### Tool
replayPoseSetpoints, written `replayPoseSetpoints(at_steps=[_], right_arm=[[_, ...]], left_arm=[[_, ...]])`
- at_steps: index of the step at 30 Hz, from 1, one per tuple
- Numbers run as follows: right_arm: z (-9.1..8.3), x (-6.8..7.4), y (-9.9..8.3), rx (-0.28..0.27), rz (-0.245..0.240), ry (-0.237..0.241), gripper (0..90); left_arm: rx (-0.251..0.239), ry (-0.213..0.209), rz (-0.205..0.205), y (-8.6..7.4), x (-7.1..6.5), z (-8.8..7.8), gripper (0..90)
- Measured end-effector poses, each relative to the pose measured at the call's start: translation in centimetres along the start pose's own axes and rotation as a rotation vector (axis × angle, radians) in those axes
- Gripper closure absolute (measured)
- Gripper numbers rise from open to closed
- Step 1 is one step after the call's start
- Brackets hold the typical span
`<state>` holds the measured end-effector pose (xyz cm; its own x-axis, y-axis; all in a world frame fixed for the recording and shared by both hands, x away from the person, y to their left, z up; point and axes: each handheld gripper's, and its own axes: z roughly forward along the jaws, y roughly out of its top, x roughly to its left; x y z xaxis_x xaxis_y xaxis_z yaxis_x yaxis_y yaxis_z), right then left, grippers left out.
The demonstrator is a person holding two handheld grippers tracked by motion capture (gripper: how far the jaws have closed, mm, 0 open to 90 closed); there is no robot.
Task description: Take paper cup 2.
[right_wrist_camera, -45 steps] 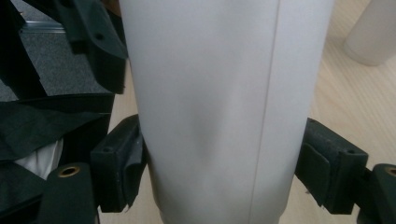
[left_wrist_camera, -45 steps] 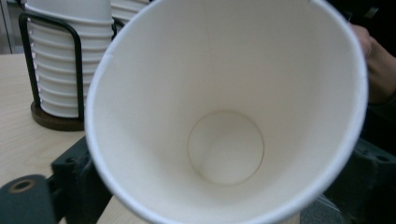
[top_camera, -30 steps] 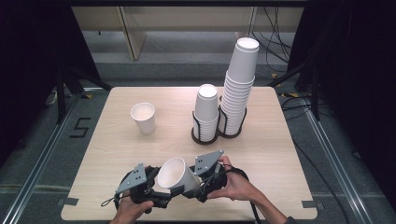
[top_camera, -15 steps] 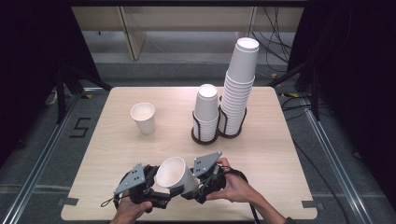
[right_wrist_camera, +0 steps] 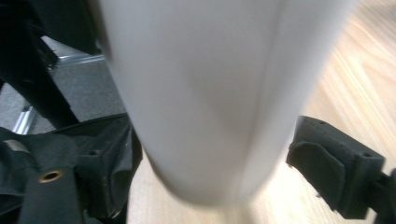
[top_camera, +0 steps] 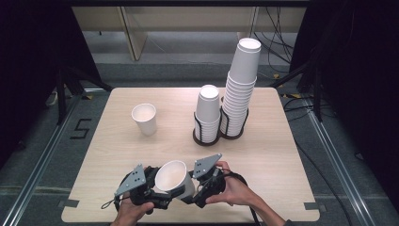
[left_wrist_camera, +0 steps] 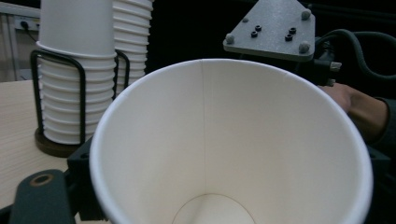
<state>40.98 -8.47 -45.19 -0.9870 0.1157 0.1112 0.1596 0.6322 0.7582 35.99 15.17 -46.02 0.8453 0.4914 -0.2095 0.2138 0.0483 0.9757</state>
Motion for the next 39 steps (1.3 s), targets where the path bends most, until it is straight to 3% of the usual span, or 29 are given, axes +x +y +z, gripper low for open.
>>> replayPoseSetpoints(at_steps=[2, 4, 5, 6, 8, 10, 13, 18, 22, 27, 31, 34, 39], right_arm=[[-0.2, -0.2, -0.2, 0.016, -0.003, -0.020, 17.0], [-0.6, -0.6, -0.5, 0.029, 0.024, -0.051, 17.4], [-0.8, -0.8, -0.7, 0.042, 0.033, -0.068, 17.4], [-1.1, -0.9, -1.0, 0.046, 0.036, -0.090, 17.4], [-1.5, -1.1, -1.4, 0.041, 0.050, -0.103, 18.1], [-1.8, -1.1, -1.7, 0.045, 0.051, -0.110, 18.3], [-2.2, -1.2, -2.1, 0.056, 0.051, -0.138, 19.0], [-2.4, -1.1, -2.4, 0.045, 0.068, -0.140, 19.4], [-2.7, -1.2, -2.8, 0.051, 0.078, -0.162, 20.2], [-3.2, -1.3, -3.4, 0.037, 0.096, -0.185, 19.9], [-3.7, -1.3, -3.9, 0.037, 0.113, -0.211, 19.8], [-4.0, -1.1, -4.2, 0.046, 0.095, -0.226, 19.8], [-4.2, -0.9, -4.8, 0.051, 0.107, -0.235, 20.1]], left_arm=[[0.009, 0.039, 0.008, 0.1, 0.3, -0.2, 13.9], [0.012, 0.098, 0.015, 0.2, 0.8, -0.5, 13.9], [0.020, 0.154, 0.025, 0.3, 1.3, -0.8, 13.8], [0.013, 0.177, 0.036, 0.3, 1.6, -0.9, 13.8], [0.040, 0.254, 0.056, 0.4, 2.4, -1.5, 13.8], [0.046, 0.311, 0.051, 0.5, 3.3, -2.0, 13.8], [0.045, 0.379, 0.056, 0.5, 4.5, -2.5, 13.8], [0.081, 0.495, 0.067, 0.5, 6.0, -3.0, 13.8], [0.103, 0.554, 0.086, 0.5, 6.9, -3.0, 13.8], [0.129, 0.606, 0.078, 0.6, 7.8, -3.2, 13.8], [0.123, 0.647, 0.066, 0.7, 8.9, -3.5, 13.8], [0.107, 0.675, 0.058, 0.7, 9.9, -3.8, 13.8], [0.126, 0.724, 0.054, 0.6, 11.4, -4.3, 13.8]])
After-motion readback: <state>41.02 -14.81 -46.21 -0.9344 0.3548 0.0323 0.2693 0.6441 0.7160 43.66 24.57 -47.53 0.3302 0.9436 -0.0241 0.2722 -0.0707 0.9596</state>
